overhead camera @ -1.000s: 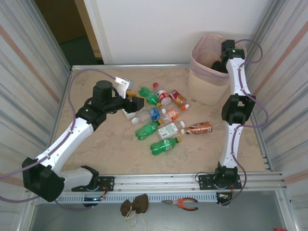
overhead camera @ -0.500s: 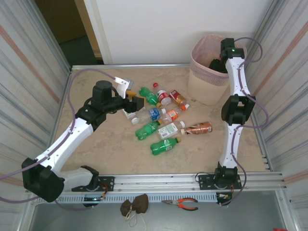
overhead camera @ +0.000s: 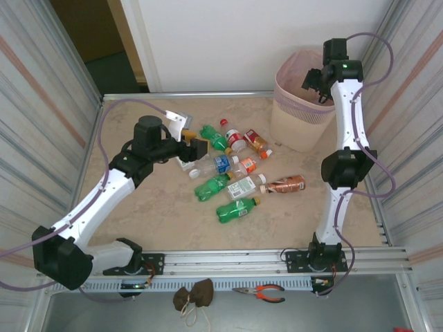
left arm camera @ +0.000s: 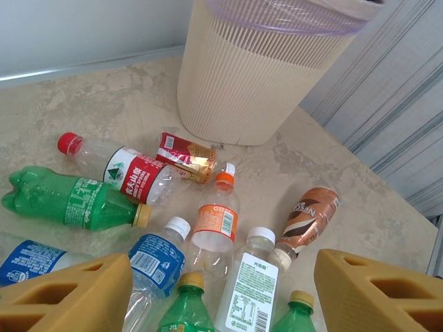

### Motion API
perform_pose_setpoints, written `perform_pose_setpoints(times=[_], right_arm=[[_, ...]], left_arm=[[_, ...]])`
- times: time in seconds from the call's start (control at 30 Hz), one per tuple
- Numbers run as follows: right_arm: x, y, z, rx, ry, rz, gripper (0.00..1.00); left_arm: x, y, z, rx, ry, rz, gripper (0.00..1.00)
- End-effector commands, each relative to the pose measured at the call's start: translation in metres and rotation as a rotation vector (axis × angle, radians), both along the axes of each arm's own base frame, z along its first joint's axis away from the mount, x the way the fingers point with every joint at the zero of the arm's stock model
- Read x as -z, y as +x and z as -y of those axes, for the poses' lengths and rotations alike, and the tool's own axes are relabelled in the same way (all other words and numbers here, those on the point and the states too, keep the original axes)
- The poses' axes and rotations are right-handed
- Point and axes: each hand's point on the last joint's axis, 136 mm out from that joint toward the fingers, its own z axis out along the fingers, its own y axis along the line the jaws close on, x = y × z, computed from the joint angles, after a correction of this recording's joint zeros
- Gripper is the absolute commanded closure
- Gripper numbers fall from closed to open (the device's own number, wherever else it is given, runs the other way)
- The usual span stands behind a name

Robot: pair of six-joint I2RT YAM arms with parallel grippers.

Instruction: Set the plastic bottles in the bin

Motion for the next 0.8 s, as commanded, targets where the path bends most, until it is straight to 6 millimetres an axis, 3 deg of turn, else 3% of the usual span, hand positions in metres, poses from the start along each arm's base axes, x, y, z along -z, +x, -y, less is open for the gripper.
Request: perform_pose_setpoints(times=[0.0,0.27,0.4,0.57,0.77], right_arm=[[-0.043,-0.018,-0.001,-0.018,-0.048,0.075,0.16],[-0.084,-0.046,-0.03,-0.103,-0.059,0.147,0.17],[-0.092,-0.061,-0.053,-0.153,-0.023,0.174,0.18],[-0.09,-0.079,-0.08,-0.213,0.015,0.192,0.18],[-0.07,-0.096,-0.103,-0.254,0.052,0.171,0.19]], left_arm=[[0.0,0.006,0.0,-0.01,-0.004,-0.006,0.3],[0.011,0.013,-0.003,-0.052,0.02,-0.054,0.31],[0.031,0.028,-0.022,-0.203,0.091,-0.133,0.33],[0.054,0.043,-0.049,-0.406,0.159,-0.223,0.31],[0.085,0.055,-0.077,-0.605,0.228,-0.357,0.27]])
